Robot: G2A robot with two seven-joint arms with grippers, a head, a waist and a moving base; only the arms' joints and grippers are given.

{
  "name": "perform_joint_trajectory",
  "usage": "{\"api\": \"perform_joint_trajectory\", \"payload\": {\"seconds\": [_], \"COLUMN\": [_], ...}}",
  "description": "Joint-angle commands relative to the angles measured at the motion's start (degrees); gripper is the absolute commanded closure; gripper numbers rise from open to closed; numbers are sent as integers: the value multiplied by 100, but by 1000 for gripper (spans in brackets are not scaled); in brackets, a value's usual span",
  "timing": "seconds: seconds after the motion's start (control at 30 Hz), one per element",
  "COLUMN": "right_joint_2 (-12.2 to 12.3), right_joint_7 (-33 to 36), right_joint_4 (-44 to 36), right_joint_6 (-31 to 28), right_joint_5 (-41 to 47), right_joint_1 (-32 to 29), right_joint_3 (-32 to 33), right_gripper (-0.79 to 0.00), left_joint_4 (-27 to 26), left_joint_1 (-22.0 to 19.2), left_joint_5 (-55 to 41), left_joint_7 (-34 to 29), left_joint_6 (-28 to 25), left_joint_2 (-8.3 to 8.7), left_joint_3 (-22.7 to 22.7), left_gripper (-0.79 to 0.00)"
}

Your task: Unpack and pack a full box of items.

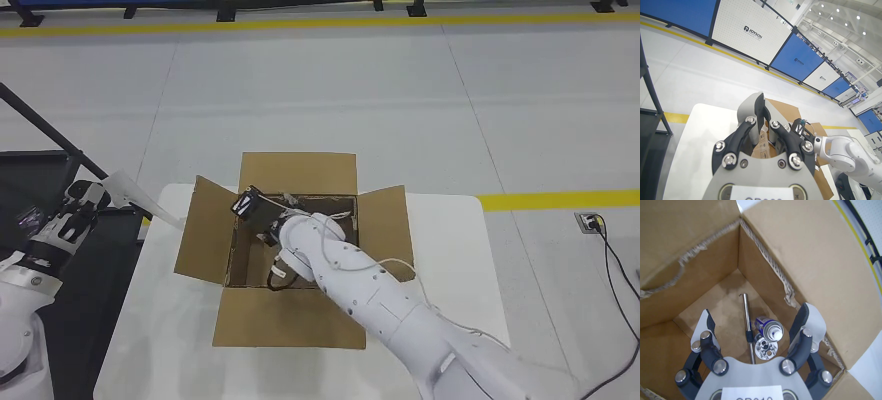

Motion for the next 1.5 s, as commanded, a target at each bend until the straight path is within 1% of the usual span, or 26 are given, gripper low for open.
{"api": "perform_joint_trajectory", "payload": {"seconds": [0.0,0.1,0.17,0.27,0.33,0.4,0.43,0.6,0.77,0.93,1.1,1.2,1.3,1.4,1.47], "right_joint_2": [122,369,558,827,969,1077,1105,1105,1105,1167,1231,1252,1230,1142,1049], "right_joint_7": [61,209,352,550,541,635,746,746,746,459,332,279,228,135,40], "right_joint_4": [-575,-1567,-2336,-3499,-4182,-4651,-4761,-4761,-4761,-4948,-5216,-5293,-5202,-4873,-4594], "right_joint_6": [109,166,102,-180,-479,-689,-695,-695,-695,-579,-632,-792,-864,-1040,-1402], "right_joint_5": [-267,-686,-993,-1411,-1559,-1672,-1758,-1758,-1758,-1929,-2084,-2064,-1958,-1644,-1400], "right_joint_1": [-146,-493,-820,-1393,-1791,-2111,-2188,-2188,-2188,-2582,-2930,-3053,-3020,-2769,-2448], "right_joint_3": [107,390,643,1077,1349,1616,1697,1697,1697,1952,2185,2269,2253,2045,1764], "right_gripper": [-785,-785,-785,-785,-785,-785,-785,-785,-785,-785,-785,-785,-785,-785,-785], "left_joint_4": [33,114,167,250,314,385,418,584,817,1016,1087,1116,1133,1150,1204], "left_joint_1": [48,58,52,40,28,15,11,67,33,-42,-73,-124,-191,-223,-245], "left_joint_5": [50,96,107,111,126,144,149,321,635,906,1120,1059,990,999,1012], "left_joint_7": [75,133,175,221,244,265,271,188,186,270,447,493,524,618,688], "left_joint_6": [0,15,38,82,116,146,150,8,-249,-570,-782,-708,-546,-382,-263], "left_joint_2": [15,41,60,87,107,126,135,187,228,252,261,262,262,265,275], "left_joint_3": [-12,-37,-71,-127,-156,-180,-185,-135,171,572,932,1058,1153,1201,1152], "left_gripper": [0,0,0,0,0,0,0,0,0,0,0,0,0,0,0]}}
